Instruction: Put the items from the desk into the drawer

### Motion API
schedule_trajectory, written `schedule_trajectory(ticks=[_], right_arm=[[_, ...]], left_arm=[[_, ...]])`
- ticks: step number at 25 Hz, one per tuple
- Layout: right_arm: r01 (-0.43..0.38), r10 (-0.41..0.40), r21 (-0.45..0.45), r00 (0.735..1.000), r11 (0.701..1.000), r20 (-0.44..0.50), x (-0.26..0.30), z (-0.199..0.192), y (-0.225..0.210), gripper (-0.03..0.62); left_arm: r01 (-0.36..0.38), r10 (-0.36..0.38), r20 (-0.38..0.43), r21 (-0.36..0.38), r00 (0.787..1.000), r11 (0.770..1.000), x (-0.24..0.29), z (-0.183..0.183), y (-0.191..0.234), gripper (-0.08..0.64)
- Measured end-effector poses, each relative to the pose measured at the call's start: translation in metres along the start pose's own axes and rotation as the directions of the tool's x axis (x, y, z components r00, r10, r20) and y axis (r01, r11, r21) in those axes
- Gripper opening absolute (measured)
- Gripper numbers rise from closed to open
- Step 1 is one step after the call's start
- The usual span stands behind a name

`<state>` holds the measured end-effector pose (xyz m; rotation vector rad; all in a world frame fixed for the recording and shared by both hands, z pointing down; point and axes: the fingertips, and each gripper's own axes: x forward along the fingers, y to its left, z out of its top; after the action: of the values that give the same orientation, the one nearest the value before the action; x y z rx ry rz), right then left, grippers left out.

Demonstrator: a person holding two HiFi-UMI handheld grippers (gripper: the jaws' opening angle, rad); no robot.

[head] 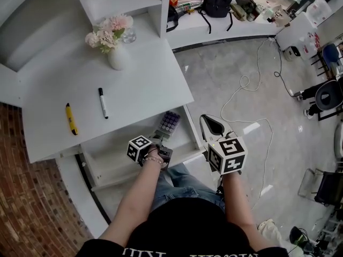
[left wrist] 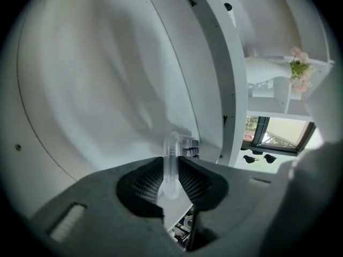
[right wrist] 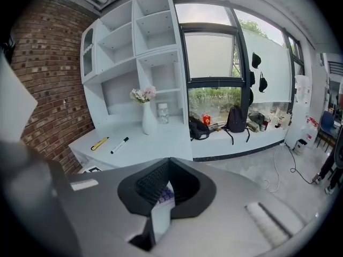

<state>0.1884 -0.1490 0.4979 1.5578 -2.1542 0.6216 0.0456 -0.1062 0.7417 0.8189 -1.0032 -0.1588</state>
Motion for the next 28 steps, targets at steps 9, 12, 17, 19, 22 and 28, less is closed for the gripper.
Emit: schedule_trajectory(ticks=[9, 12, 17, 19, 22, 28], right_arm=[[-0.030, 0.030, -0.010, 0.999, 1.000, -0.012, 0.005, 0.000, -0.002, 0.009], [-0.035, 0.035, -0.010, 0.999, 0.999, -0.013, 0.003, 0.000, -0.003, 0.009], [-0.042, 0.042, 0.010, 0.999, 0.999, -0.001, 0.003, 0.002, -0.003, 0.009], [-0.053, 0.053, 0.005, 0.999, 0.999, 0.009, 0.005, 0.006, 0.002, 0.009], [-0.074, 0.074, -0.004, 0.997, 0.997, 0.030, 0.006, 0.014, 0.012, 0.009], [-0.103, 0.104, -0.024, 0.992, 0.994, 0.066, 0.007, 0.032, 0.028, 0.009]], left_arm=[[-0.143, 0.155, -0.130, 0.099, 0.979, 0.985, 0.017, -0.018, 0.025, 0.095], [-0.162, 0.176, -0.134, 0.113, 0.975, 0.980, 0.017, -0.016, 0.028, 0.099], [-0.162, 0.201, -0.179, 0.214, 0.963, 0.963, 0.009, -0.025, 0.017, 0.320], [-0.155, 0.205, -0.179, 0.259, 0.962, 0.953, 0.002, -0.026, 0.009, 0.364], [-0.116, 0.173, -0.172, 0.299, 0.970, 0.947, -0.012, -0.024, -0.006, 0.387], [-0.052, 0.077, -0.068, 0.313, 0.995, 0.948, -0.049, 0.001, -0.041, 0.387]])
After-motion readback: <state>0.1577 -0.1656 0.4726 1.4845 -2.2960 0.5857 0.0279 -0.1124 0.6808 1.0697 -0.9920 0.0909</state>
